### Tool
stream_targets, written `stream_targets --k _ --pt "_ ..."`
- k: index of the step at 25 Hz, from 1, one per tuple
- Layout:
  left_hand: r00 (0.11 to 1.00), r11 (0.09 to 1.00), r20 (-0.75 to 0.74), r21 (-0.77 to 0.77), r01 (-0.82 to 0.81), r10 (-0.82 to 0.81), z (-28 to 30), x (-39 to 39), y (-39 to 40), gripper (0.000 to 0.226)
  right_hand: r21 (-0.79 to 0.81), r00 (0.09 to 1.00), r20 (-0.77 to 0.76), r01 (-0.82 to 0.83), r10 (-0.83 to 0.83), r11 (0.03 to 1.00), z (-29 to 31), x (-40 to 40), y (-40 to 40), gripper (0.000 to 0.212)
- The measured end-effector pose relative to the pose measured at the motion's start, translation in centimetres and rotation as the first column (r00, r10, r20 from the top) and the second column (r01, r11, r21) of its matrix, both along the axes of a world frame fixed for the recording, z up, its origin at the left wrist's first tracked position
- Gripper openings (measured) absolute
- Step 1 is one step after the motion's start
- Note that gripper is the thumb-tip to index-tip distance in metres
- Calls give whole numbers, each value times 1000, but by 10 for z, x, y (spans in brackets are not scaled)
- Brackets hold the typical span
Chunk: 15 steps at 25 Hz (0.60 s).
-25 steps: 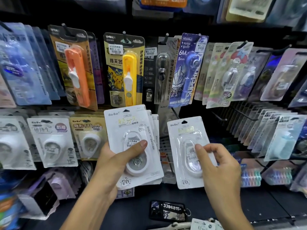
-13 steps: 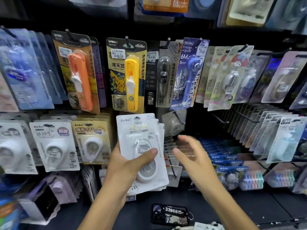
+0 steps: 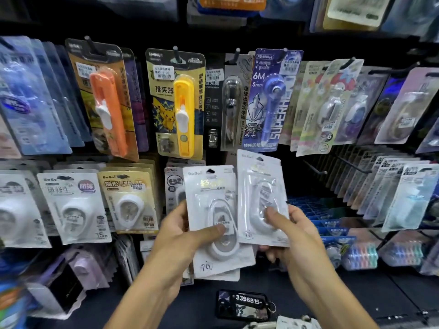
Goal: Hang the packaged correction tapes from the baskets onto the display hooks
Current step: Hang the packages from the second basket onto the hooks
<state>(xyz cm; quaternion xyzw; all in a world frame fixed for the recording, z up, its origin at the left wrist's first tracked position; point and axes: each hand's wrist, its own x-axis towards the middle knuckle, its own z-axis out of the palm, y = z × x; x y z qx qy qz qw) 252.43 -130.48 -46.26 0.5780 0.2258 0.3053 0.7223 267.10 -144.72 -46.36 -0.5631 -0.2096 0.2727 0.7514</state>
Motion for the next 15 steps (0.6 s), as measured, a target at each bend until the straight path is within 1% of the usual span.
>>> stream_targets --k 2,3,5,7,12,15 --pt "991 991 33 24 -132 131 4 -4 5 61 -75 996 72 56 -50 996 -5 10 -13 24" --pt "982 982 61 45 -183 180 7 -7 9 55 -91 995 89 61 -53 994 -7 11 -19 20" --pt "967 970 120 70 -232 223 10 -13 16 53 -99 996 91 29 -20 995 -8 9 -26 21" --pt "963 968 141 71 -239 228 11 -13 15 54 -104 996 94 19 -10 994 -6 7 -24 22" --pt "967 969 107 64 -238 230 7 -8 10 49 -95 996 69 61 -55 994 -11 4 -29 26" --pt "969 970 107 68 -232 224 6 -7 9 51 -119 999 41 4 1 993 -15 1 -23 27"
